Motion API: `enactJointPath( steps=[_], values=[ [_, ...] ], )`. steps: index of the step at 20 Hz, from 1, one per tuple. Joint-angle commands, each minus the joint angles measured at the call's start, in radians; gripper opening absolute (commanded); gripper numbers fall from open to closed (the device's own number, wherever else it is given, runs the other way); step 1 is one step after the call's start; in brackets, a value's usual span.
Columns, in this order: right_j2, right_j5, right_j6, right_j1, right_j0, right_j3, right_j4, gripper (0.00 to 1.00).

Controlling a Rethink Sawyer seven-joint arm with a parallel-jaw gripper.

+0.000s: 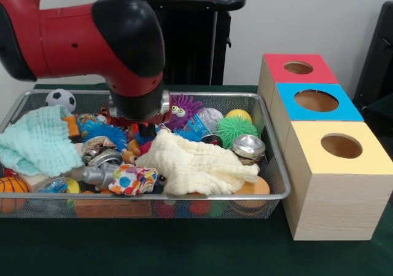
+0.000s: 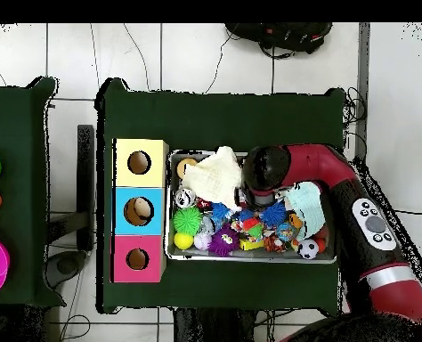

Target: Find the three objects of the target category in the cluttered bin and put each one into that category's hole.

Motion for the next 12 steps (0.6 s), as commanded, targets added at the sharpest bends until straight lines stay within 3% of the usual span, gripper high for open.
enactJointPath(
  steps=[1,5,9,10,12],
  values=[
    [0.096,-0.242,-0.265,0.037,-0.065,0.103,0.017,0.0],
    [0.109,-0.385,-0.223,0.019,-0.085,0.145,-0.009,0.0],
    [0.096,-0.421,-0.25,0.01,-0.071,0.132,-0.028,0.0],
    [0.085,-0.423,-0.249,0.005,-0.064,0.131,-0.025,1.0],
    [0.077,-0.411,-0.245,0.001,-0.055,0.127,-0.025,1.0]
  ],
)
